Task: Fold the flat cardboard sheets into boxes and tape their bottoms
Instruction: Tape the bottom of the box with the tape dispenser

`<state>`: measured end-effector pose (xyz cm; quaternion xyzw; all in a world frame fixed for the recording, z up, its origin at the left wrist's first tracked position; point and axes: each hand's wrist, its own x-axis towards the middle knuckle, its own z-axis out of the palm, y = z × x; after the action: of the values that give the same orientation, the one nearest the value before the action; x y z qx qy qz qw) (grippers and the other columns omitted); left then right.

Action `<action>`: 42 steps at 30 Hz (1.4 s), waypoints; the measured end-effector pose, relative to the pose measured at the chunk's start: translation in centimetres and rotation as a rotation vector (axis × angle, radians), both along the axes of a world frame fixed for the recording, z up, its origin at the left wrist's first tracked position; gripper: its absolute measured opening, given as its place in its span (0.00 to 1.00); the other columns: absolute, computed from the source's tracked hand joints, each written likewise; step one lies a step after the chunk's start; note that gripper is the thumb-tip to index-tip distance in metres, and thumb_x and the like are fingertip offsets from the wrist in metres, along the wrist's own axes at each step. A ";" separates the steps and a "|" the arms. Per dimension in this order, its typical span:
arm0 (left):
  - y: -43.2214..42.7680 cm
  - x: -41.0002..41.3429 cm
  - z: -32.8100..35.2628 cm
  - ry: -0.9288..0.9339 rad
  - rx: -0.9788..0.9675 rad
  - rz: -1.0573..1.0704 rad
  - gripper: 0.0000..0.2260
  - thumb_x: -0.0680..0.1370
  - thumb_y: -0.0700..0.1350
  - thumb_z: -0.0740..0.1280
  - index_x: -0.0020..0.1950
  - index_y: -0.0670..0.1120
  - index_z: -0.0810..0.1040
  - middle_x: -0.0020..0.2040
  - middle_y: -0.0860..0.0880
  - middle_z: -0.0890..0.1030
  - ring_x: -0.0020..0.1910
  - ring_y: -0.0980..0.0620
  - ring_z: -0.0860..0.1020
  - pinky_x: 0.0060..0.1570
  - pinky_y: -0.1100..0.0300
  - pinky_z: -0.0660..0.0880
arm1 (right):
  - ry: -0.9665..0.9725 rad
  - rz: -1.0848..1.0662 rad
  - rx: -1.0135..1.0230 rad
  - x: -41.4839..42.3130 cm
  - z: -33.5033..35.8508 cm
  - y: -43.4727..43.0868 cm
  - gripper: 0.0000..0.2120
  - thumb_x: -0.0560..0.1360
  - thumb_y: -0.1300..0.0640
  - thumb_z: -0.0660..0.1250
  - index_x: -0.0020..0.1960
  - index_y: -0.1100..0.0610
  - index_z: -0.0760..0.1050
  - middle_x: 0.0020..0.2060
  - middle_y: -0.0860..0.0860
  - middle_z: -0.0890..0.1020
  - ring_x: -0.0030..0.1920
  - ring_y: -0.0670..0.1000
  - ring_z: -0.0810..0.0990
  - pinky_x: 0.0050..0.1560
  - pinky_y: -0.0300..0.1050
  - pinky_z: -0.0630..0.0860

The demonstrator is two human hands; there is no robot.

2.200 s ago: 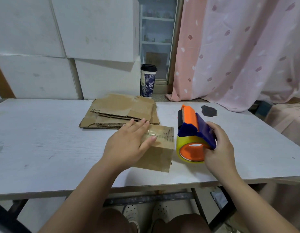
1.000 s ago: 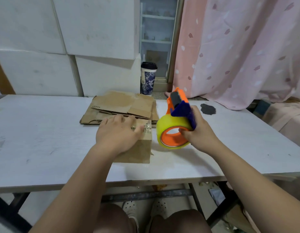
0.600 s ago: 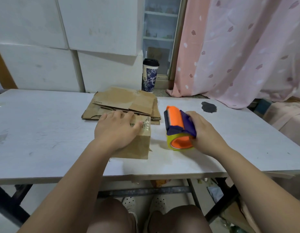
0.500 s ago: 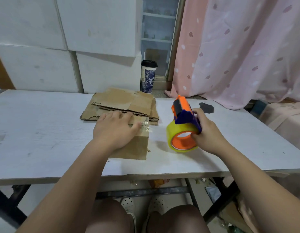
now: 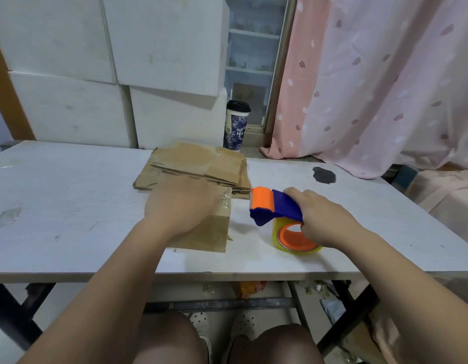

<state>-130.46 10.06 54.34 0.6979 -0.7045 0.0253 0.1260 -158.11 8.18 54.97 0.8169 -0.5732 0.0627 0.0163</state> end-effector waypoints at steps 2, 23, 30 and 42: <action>-0.1 0.1 -0.1 0.007 -0.007 0.006 0.27 0.75 0.67 0.45 0.70 0.58 0.65 0.69 0.49 0.69 0.68 0.47 0.64 0.64 0.52 0.59 | 0.097 -0.009 0.022 0.8 0.6 -0.1 0.30 0.71 0.63 0.60 0.67 0.41 0.56 0.48 0.49 0.70 0.44 0.53 0.72 0.32 0.44 0.65; 2.4 -4.1 -2.7 -0.237 -0.329 -0.148 0.32 0.68 0.64 0.69 0.67 0.50 0.70 0.63 0.44 0.75 0.60 0.44 0.74 0.58 0.48 0.68 | 0.499 0.209 -0.023 7.1 7.7 -1.5 0.30 0.78 0.60 0.56 0.74 0.35 0.56 0.47 0.52 0.64 0.47 0.55 0.66 0.42 0.49 0.62; 1.0 -5.6 -5.7 -0.040 -0.932 -0.089 0.11 0.71 0.49 0.70 0.51 0.48 0.78 0.46 0.50 0.83 0.41 0.50 0.79 0.43 0.55 0.66 | 0.540 0.241 -0.032 8.1 8.6 -1.7 0.27 0.78 0.59 0.58 0.71 0.35 0.62 0.46 0.50 0.63 0.53 0.57 0.70 0.43 0.50 0.62; 0.8 -5.2 -5.9 0.048 -0.905 -0.087 0.14 0.66 0.50 0.77 0.45 0.44 0.80 0.46 0.48 0.82 0.40 0.48 0.79 0.45 0.55 0.63 | 0.600 0.312 0.208 9.0 9.8 -2.2 0.27 0.73 0.66 0.62 0.69 0.46 0.69 0.51 0.49 0.79 0.46 0.50 0.73 0.40 0.41 0.66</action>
<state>-135.71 10.83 48.47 0.5429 -0.6479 0.3094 0.4356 -149.12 5.97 64.77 0.8738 -0.4146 -0.2372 0.0911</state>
